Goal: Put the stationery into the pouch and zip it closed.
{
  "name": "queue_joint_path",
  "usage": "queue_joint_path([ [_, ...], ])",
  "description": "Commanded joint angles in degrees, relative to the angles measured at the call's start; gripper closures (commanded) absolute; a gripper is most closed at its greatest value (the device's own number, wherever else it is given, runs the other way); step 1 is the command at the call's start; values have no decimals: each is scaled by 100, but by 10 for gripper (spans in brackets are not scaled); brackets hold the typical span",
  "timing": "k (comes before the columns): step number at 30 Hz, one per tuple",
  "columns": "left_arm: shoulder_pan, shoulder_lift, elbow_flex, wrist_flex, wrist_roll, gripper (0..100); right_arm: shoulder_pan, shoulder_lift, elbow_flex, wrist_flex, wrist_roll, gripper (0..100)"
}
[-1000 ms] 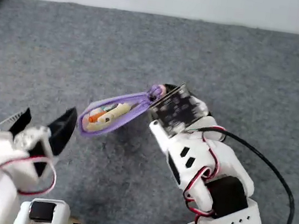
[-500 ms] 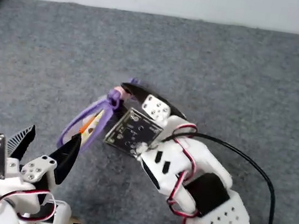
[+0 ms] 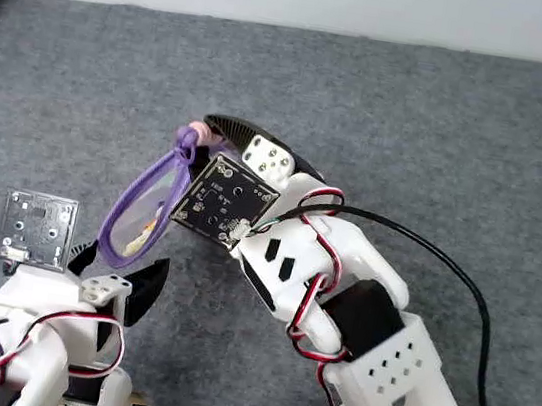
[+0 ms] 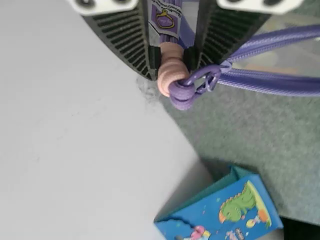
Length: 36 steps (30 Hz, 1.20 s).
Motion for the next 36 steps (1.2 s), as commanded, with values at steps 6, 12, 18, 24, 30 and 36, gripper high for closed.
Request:
queue_joint_path([
  [6,-1345,0,611,-1679,-44,705,154,-66,-1108,1851,26,991],
  [12,-1389,141,646,-2400,246,705,-215,-66,-1600,3178,-237,991],
  [18,-1073,1310,-268,-2602,747,705,-602,-66,-1767,3609,-668,991],
  [24,141,2426,-1288,-2567,1222,705,-224,-66,-1767,3626,-791,991],
  [30,1090,3086,-1754,-2303,1345,705,804,-57,-1732,3635,-686,991],
  [36,1679,3464,-1763,-2338,1354,706,1877,4,-1714,3635,-404,991],
])
